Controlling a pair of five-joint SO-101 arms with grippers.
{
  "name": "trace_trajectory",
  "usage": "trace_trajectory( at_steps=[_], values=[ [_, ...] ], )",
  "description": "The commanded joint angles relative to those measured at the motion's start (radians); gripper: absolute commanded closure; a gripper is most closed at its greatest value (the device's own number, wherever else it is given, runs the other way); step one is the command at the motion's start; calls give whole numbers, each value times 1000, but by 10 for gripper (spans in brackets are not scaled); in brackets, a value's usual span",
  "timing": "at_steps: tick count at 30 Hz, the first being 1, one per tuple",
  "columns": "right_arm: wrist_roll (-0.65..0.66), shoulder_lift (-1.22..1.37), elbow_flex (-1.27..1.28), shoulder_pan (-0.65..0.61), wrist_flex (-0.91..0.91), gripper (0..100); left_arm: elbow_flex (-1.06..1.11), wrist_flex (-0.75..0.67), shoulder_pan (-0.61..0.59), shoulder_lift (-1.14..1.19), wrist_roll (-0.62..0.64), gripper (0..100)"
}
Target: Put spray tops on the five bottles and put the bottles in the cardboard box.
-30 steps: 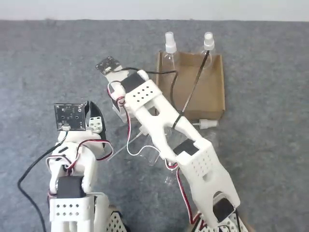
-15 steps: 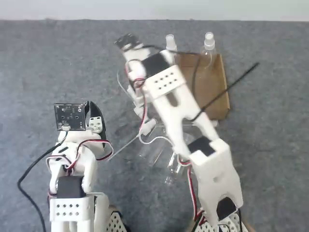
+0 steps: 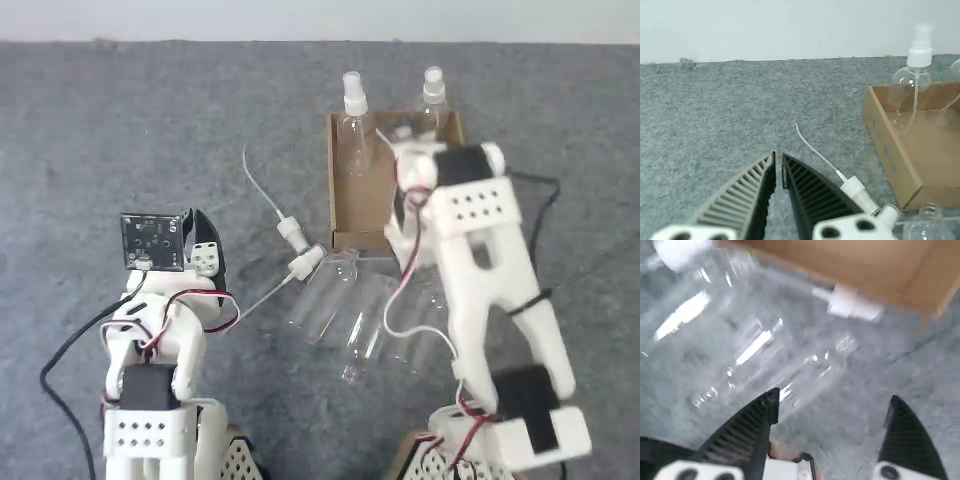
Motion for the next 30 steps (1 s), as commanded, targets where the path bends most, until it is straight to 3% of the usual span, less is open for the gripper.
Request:
trace_trajectory(
  at_steps=[1, 6, 12, 17, 22, 24, 30],
  values=[
    [34, -116, 281, 12, -145, 698, -39, -14, 8, -9, 3, 988],
    [23, -139, 431, 7, -252, 697, -39, -14, 8, -9, 2, 988],
    [-143, -133, 514, -44, -334, 698, -39, -14, 8, -9, 0, 988],
    [-189, -133, 655, -51, -476, 703, -39, -14, 8, -9, 0, 988],
    [-181, -140, 698, 31, -507, 817, -39, -14, 8, -9, 0, 988],
    [-127, -145, 694, 111, -507, 861, -39, -14, 8, -9, 0, 988],
    [296, -145, 640, 400, -499, 917, -47, -9, 8, -8, 0, 988]
  ],
)
